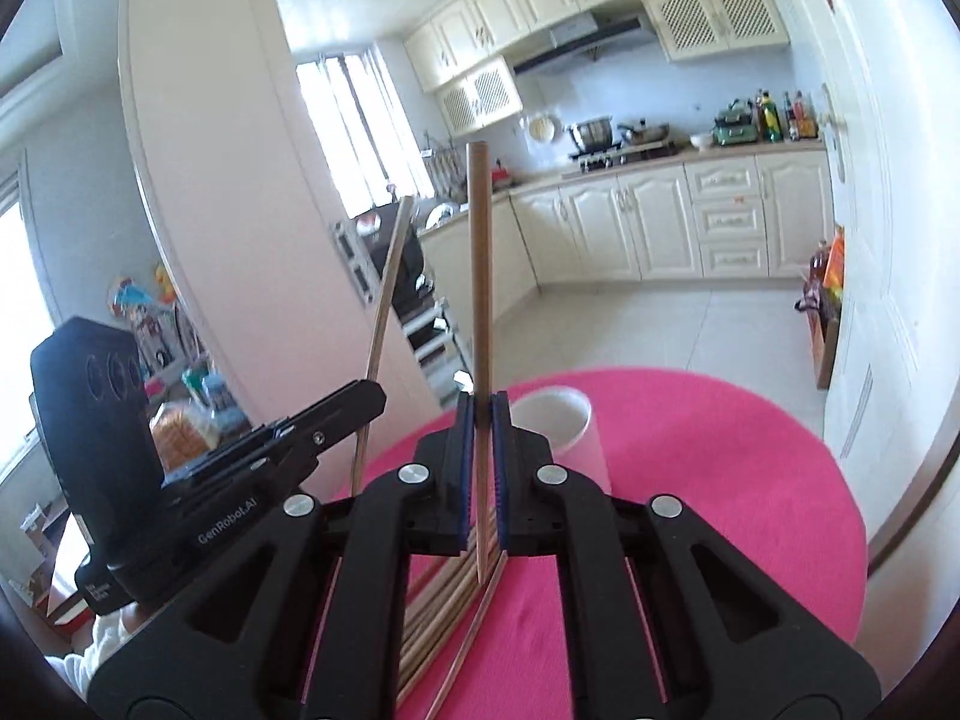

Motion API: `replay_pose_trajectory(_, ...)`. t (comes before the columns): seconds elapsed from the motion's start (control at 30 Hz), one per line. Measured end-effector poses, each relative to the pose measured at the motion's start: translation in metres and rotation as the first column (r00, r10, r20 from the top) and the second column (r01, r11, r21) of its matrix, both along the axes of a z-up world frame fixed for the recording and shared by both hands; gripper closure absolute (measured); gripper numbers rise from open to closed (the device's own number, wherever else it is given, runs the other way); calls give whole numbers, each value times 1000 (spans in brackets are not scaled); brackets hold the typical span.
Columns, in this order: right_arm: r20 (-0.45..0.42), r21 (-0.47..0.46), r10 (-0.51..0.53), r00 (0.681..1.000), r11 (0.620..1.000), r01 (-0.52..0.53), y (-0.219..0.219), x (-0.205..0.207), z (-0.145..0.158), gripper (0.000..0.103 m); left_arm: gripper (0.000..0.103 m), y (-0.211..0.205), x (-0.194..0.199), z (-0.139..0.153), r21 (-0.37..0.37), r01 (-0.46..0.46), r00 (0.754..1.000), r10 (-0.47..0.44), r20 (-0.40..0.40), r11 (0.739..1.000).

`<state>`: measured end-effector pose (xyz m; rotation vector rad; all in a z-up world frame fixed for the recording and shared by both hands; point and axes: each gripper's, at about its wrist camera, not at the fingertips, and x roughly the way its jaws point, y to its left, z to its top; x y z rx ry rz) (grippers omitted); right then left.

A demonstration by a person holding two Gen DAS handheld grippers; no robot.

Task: Organize utensils
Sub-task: 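Lift both held chopsticks upright and carry them over the pink cup, then lower both chopsticks into the pink cup and open both tools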

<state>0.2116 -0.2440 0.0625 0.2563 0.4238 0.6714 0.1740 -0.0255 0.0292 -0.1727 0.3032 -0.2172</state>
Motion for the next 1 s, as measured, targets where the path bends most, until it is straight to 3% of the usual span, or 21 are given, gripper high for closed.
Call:
replay_pose_trajectory(0.3,84,53,-60,995,997,55,-8,46,16,97,96,-3,54,14,-63,-30,989,39,140,998)
replay_pose_trajectory(0.5,123,7,-77,989,997,76,3,60,14,97,96,1,86,12,-93,-85,969,104,223,992)
replay_pose_trajectory(0.7,107,-28,-76,991,996,80,11,75,-1,97,96,6,106,-1,-124,-140,947,170,273,982)
replay_pose_trajectory(1.0,56,-73,-64,996,995,68,24,83,-28,97,96,0,121,-29,-45,-180,957,185,224,983)
